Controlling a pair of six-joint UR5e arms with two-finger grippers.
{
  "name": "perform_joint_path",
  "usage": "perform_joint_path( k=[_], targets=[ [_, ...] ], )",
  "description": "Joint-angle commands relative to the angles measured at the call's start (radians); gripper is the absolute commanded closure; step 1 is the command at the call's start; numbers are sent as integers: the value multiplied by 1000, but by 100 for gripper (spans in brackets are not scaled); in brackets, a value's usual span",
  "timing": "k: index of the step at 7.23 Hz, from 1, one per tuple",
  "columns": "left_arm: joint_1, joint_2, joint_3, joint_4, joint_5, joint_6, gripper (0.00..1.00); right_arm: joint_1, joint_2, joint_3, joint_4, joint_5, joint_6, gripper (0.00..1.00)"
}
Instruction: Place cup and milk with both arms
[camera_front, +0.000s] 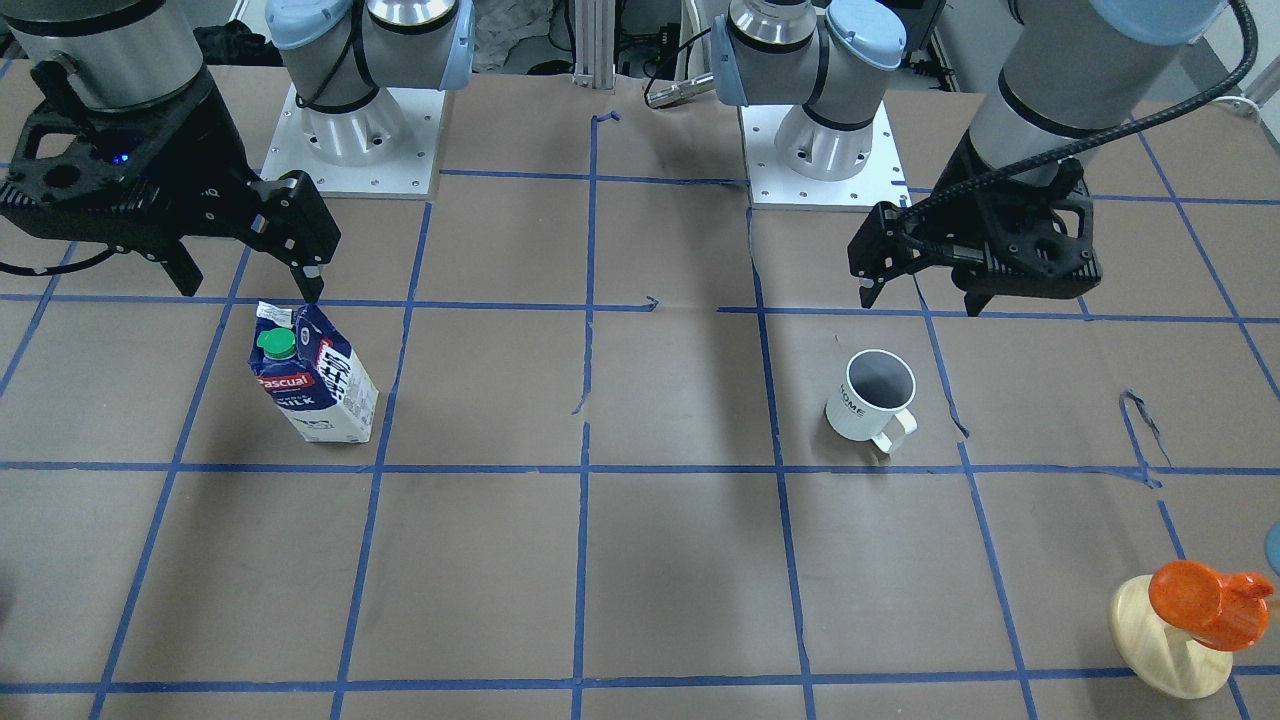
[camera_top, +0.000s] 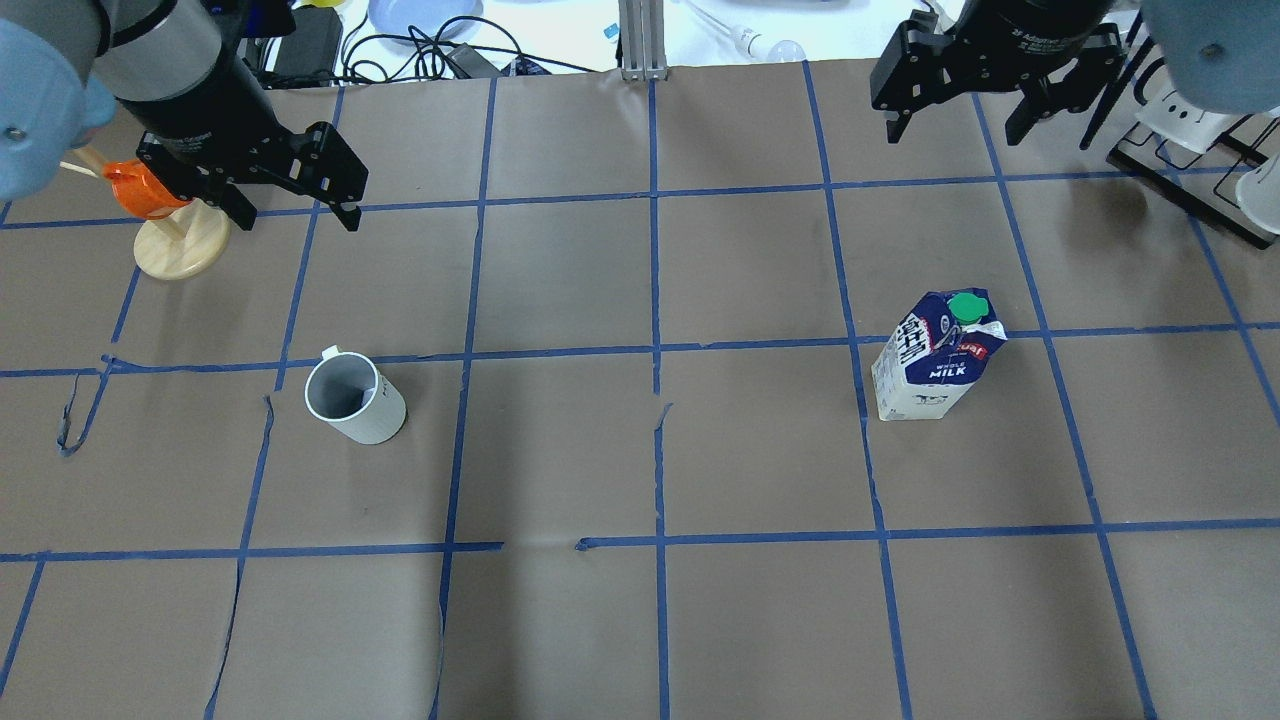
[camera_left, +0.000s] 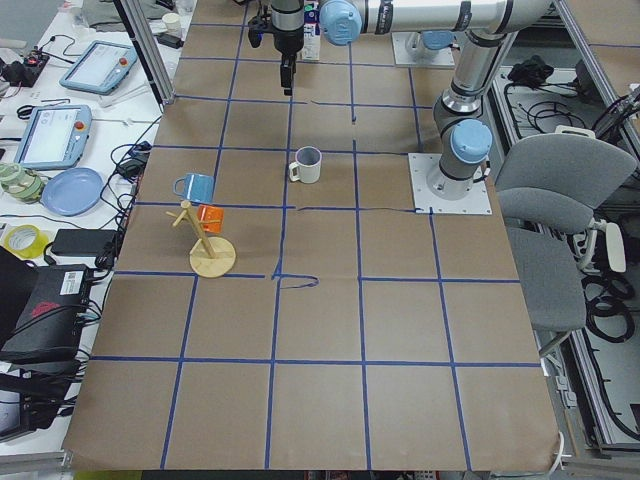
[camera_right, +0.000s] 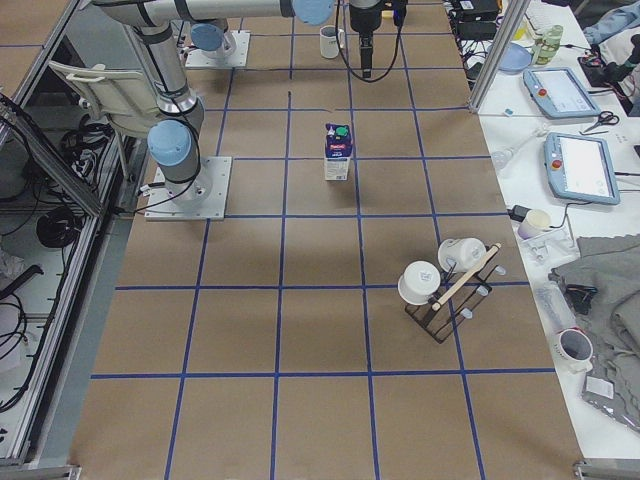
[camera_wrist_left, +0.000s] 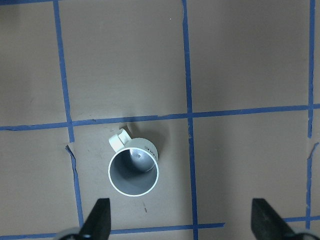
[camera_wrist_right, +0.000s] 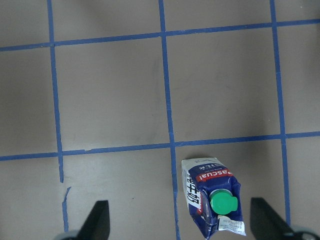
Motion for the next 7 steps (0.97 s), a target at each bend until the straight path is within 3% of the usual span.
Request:
perform_joint_path(
  k=[1,4,7],
  targets=[
    [29,-5,-9,5,6,0,0,1,1,2,-1,0,0,0],
    [190,-17,-139,61,4,8,0,1,1,2,0,0,0,0],
    [210,-54,-231,145,3,-31,0,0,1,3,0,0,0,0]
  ],
)
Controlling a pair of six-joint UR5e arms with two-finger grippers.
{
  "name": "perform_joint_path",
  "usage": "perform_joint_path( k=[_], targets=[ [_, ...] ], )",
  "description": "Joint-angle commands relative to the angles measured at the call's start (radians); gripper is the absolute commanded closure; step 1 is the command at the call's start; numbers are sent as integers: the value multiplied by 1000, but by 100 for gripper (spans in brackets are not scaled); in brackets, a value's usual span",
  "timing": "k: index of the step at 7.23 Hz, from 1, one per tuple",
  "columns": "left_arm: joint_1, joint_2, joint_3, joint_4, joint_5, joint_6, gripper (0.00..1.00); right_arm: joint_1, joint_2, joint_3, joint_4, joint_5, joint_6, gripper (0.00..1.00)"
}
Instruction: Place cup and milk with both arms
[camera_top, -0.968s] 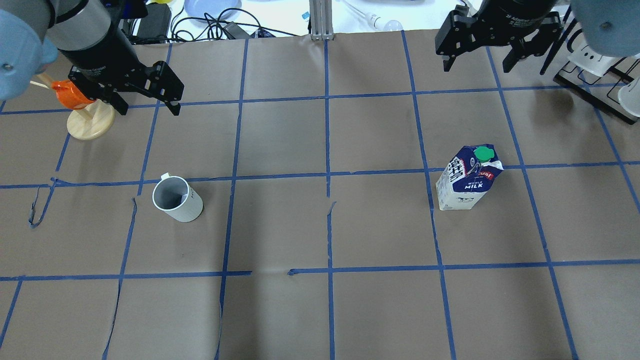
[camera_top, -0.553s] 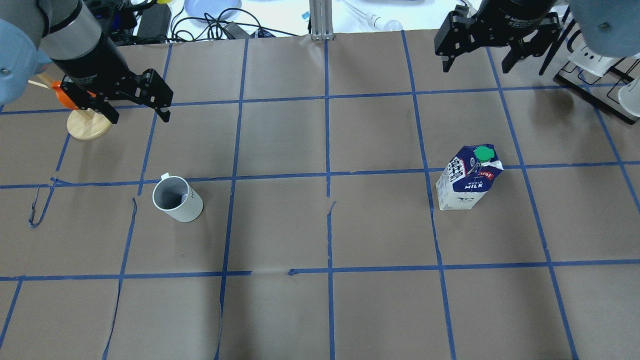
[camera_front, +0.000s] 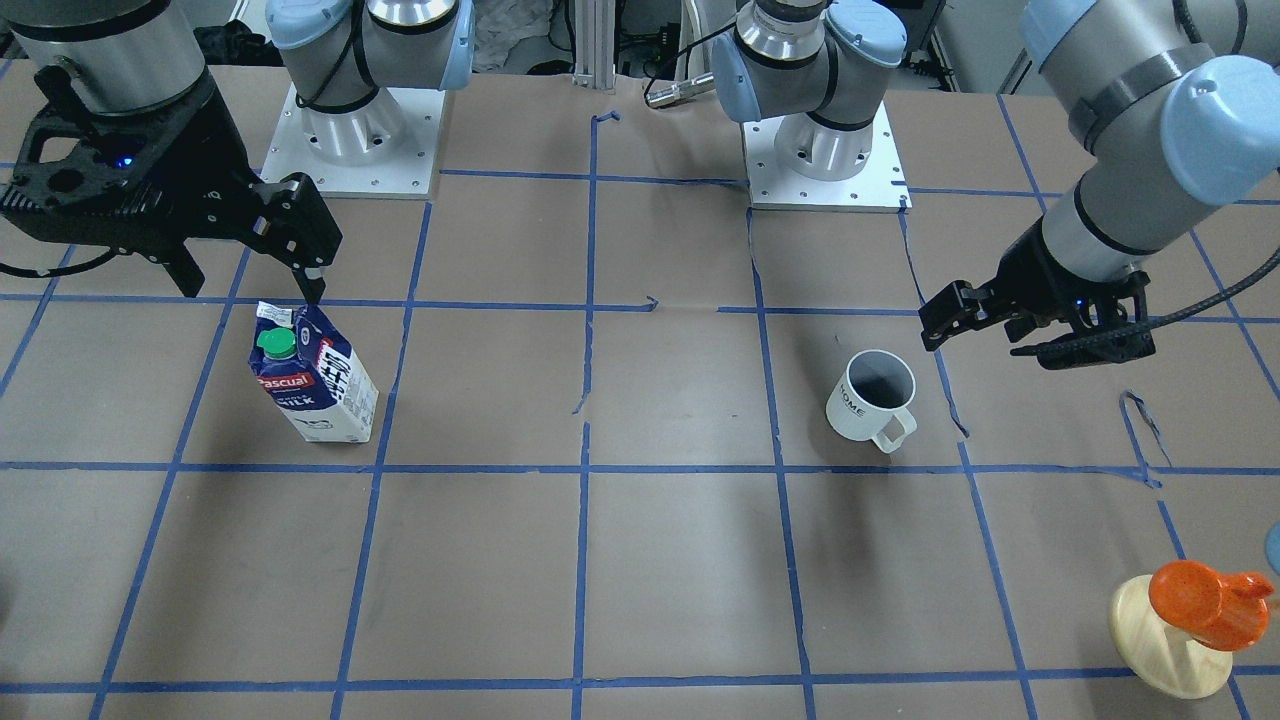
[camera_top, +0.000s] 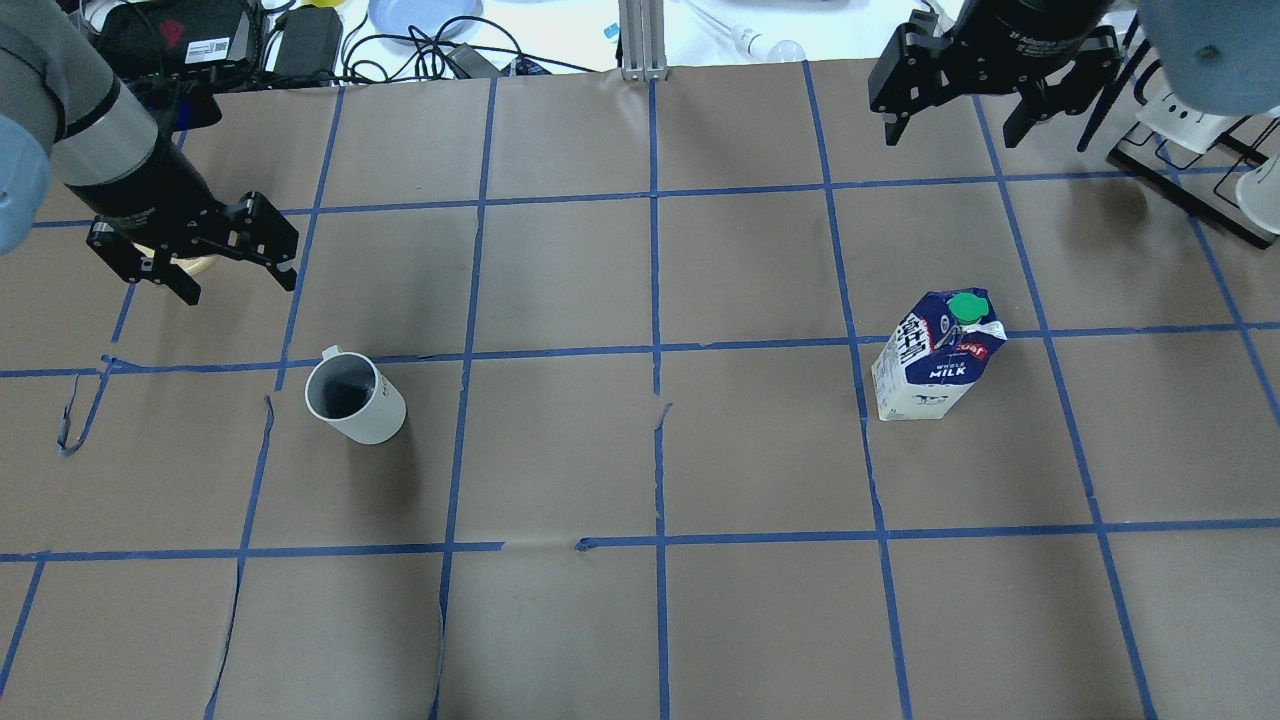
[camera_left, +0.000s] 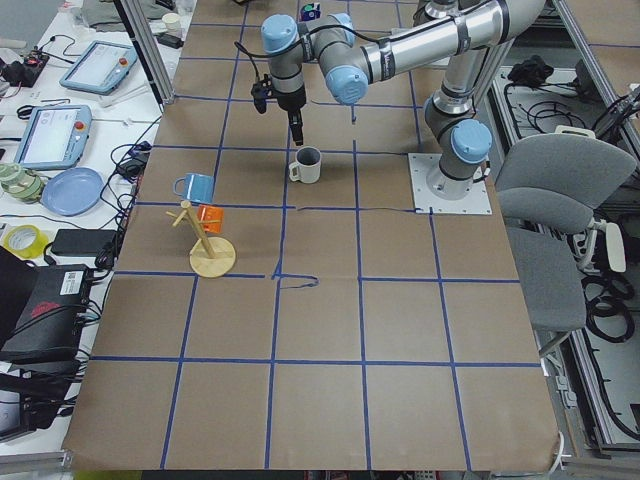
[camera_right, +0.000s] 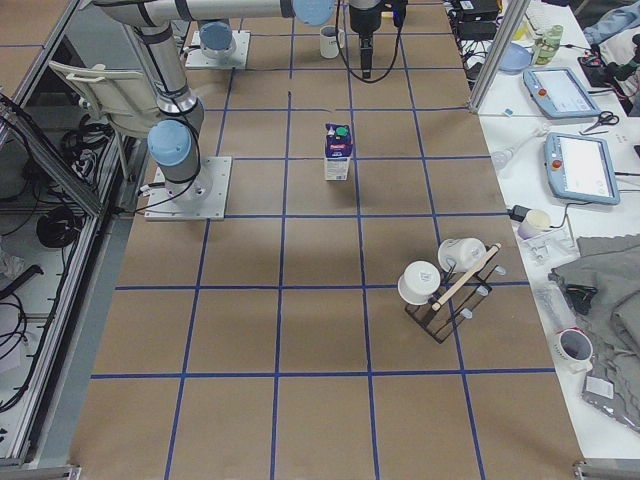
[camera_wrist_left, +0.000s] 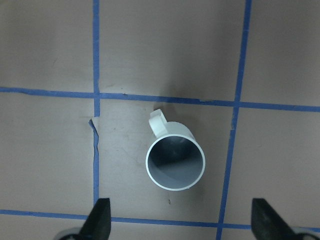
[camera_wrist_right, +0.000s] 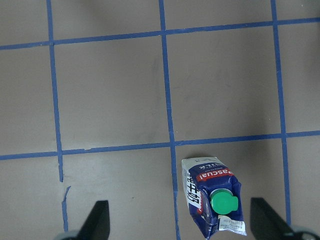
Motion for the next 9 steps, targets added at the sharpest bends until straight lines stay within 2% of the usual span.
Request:
perform_joint_path(
  k=[1,3,7,9],
  targets=[
    [7,-36,-88,84,1,-17,0,1,0,0,0,0,0,0],
    [7,-71,-186,208,6,-10,0,0,-2,2,2,-2,0,0],
    [57,-119,-225,219,-7,-16,0,0,0,3,0,0,0,0],
    [57,-136,-226,236,-51,-23,18,0,0,3,0,0,0,0]
  ],
)
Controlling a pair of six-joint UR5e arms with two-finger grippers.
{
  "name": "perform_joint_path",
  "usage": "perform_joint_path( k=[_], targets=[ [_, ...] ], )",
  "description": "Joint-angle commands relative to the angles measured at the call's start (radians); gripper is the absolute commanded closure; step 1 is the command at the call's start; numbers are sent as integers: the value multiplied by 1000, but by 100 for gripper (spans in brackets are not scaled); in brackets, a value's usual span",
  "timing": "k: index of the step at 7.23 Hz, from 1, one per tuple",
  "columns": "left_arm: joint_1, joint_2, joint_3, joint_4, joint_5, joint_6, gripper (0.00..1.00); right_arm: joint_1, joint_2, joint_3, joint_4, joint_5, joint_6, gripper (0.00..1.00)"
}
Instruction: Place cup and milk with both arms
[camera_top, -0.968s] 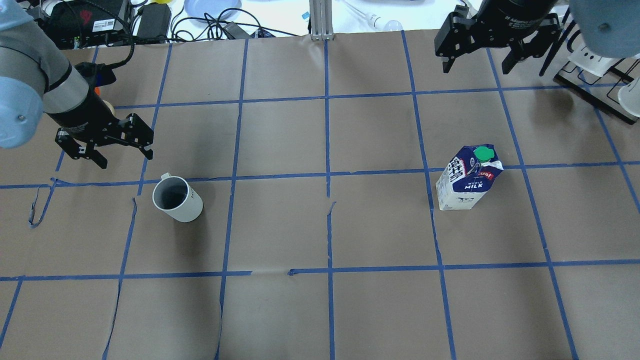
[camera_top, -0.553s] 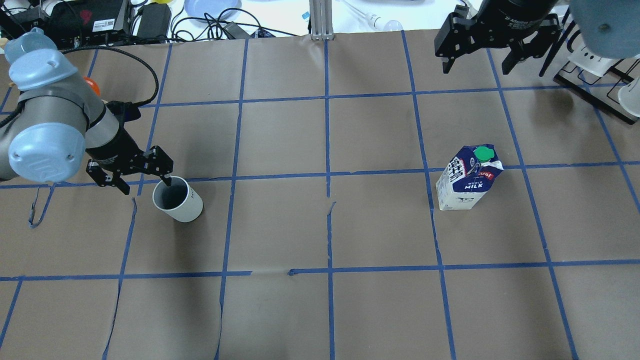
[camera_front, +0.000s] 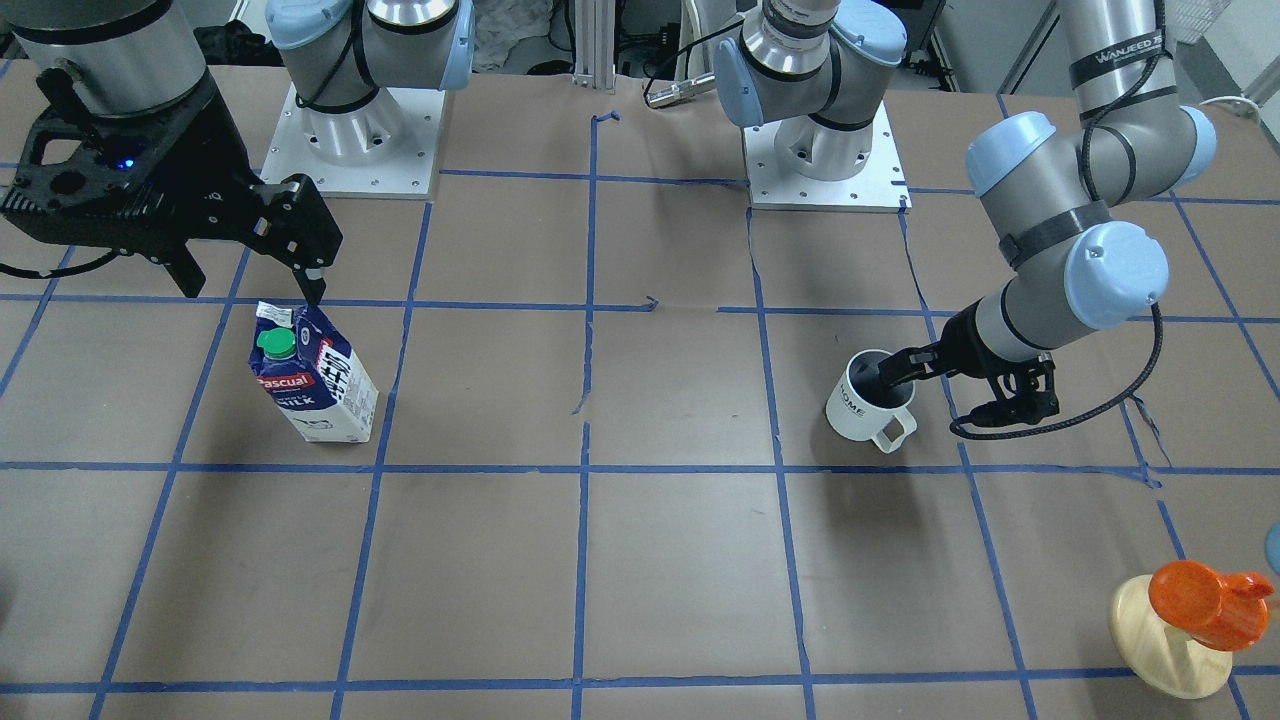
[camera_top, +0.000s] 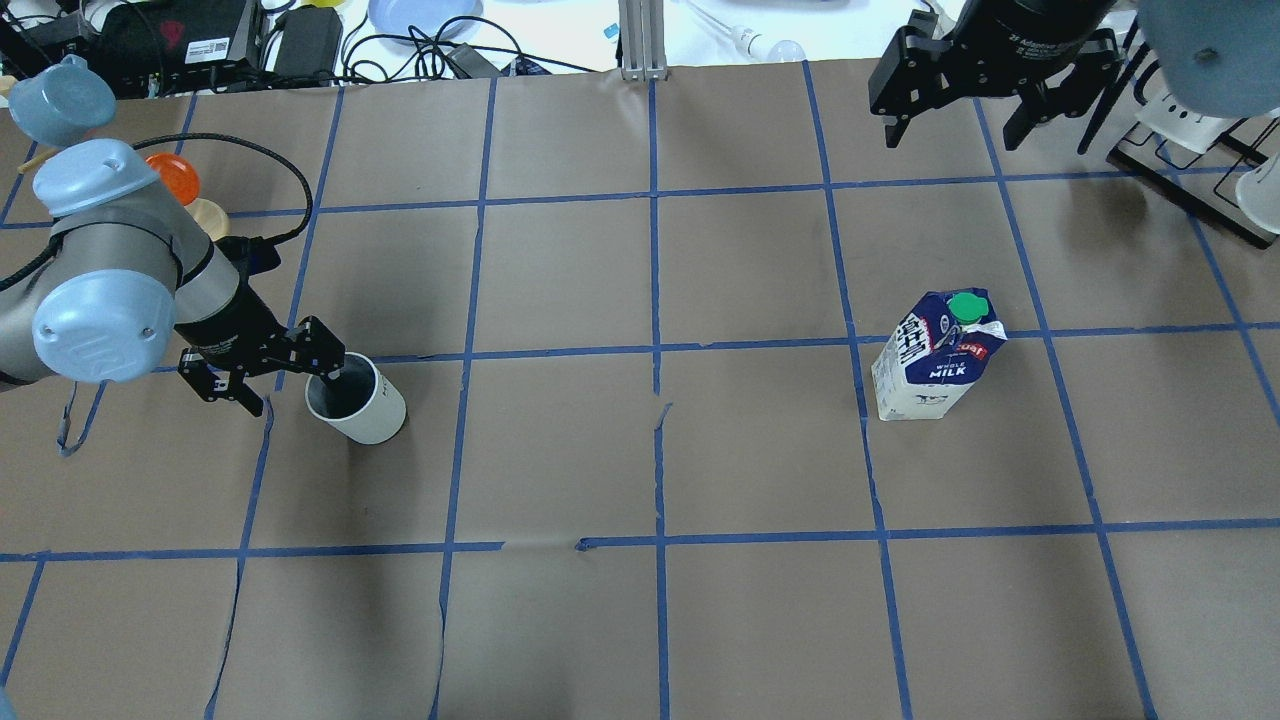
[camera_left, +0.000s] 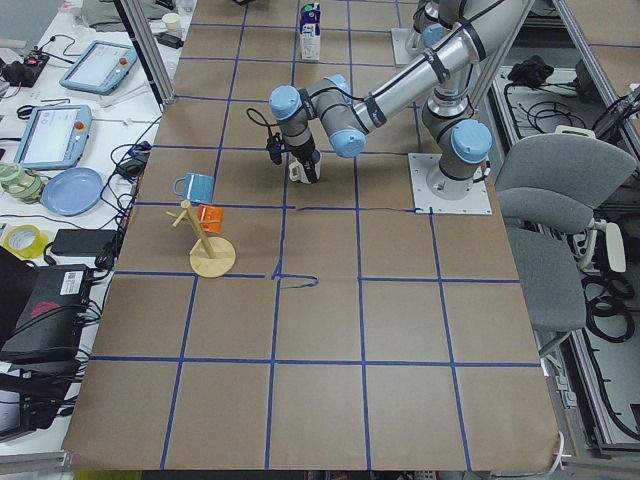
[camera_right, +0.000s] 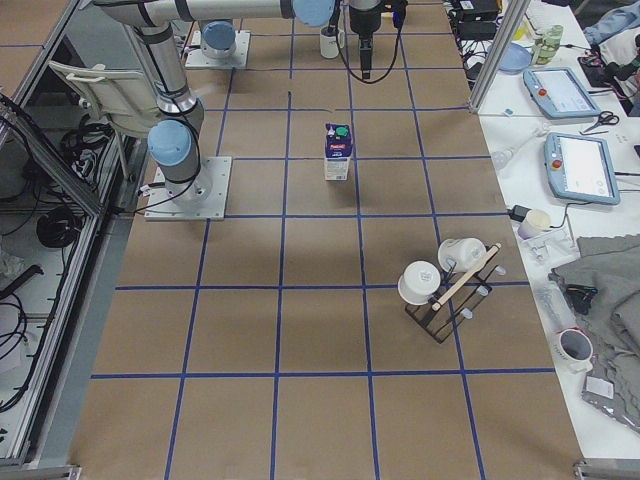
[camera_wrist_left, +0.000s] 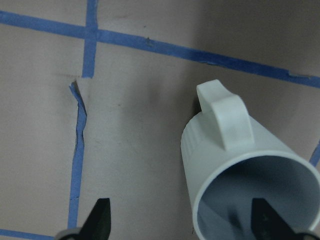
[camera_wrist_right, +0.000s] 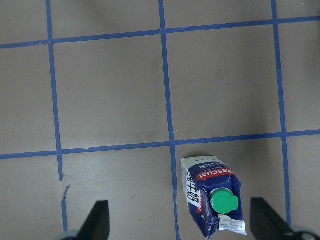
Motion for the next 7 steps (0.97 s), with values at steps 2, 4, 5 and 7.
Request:
perform_joint_path(
  k=[2,4,5,7],
  targets=[
    [2,-14,0,5,-62,-51,91,0,0,0,2,0,0,0],
    [2,-14,4,2,-63,-64,100,0,0,2,2,0,0,0],
    [1,-14,8,5,-65,-67,100,0,0,2,2,0,0,0],
    [-5,6,23,6,-123,-190,100,0,0,2,2,0,0,0]
  ],
)
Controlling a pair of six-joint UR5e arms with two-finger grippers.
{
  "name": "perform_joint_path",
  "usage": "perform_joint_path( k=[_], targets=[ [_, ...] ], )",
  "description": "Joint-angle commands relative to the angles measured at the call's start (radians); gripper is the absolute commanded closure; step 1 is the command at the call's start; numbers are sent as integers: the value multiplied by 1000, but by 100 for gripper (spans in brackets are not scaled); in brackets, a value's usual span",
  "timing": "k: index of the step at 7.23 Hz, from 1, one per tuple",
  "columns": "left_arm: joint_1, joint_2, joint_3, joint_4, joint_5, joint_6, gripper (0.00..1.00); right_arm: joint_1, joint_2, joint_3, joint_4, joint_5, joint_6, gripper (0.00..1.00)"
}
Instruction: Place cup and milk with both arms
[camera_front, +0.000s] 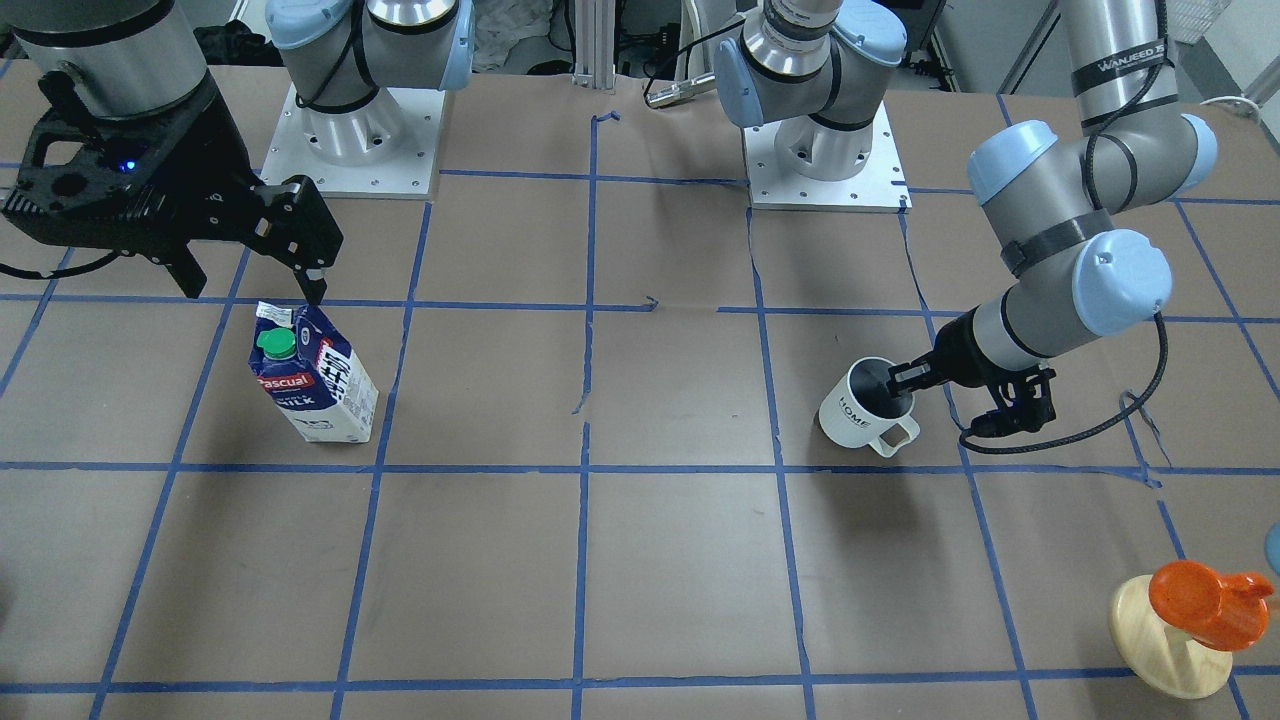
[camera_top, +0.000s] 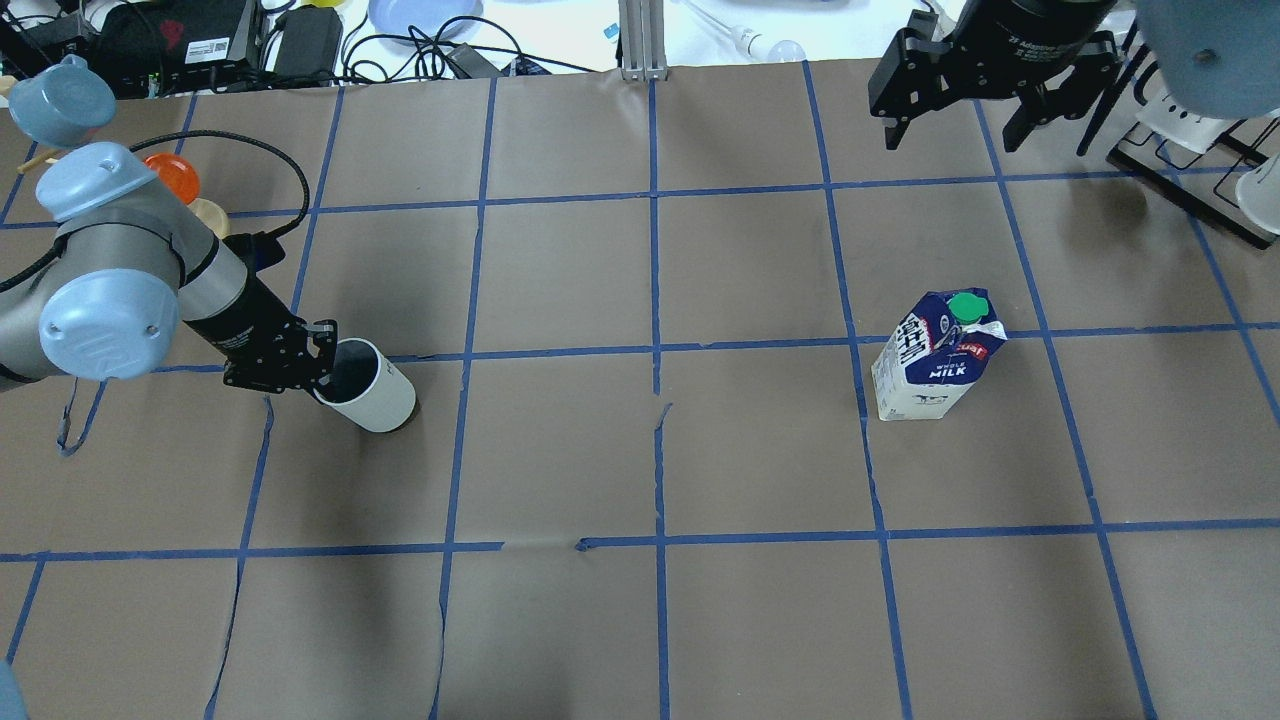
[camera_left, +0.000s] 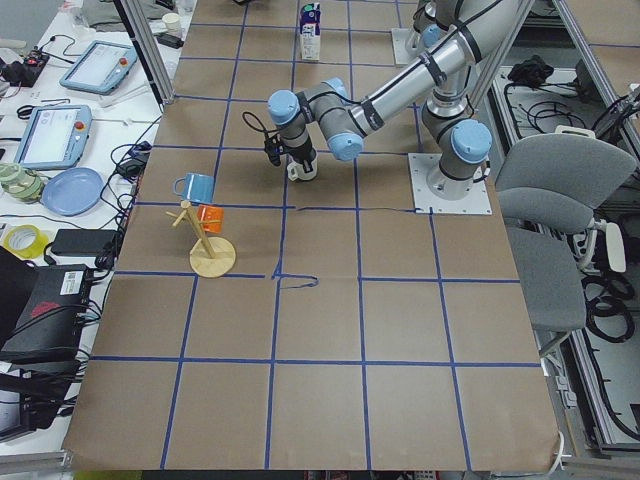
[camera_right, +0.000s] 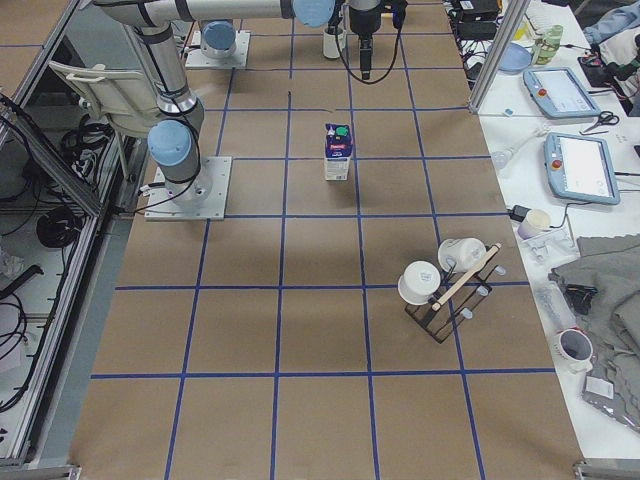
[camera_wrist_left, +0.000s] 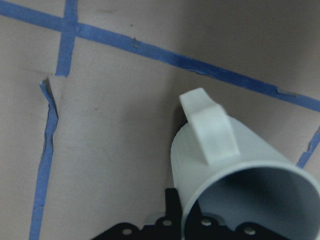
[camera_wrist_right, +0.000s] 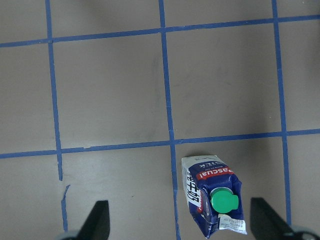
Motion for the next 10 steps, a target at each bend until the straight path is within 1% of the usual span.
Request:
perform_joint_path(
  k=[1,2,4,5,8,9,10],
  targets=[
    [-23,3,65,-12,-24,-176,100,2,0,2,0,0,0,0],
    [-73,3,132,-34,-20,-265,100,0,0,2,0,0,0,0],
    [-173,-30,281,-135,-18,-453,100,2,0,2,3,0,-2,0],
    [-218,-49,323,-140,-24,-547,100,0,0,3,6,0,-2,0],
    [-400,-134,401,-123,-37,-843,100,0,0,3,8,-2,-2,0],
    [-449,-164,408,-77,-43,-936,100,0,0,3,8,-2,-3,0],
    [-497,-191,408,-15,-69,-1035,100,-2,0,3,9,-2,-3,0]
  ],
)
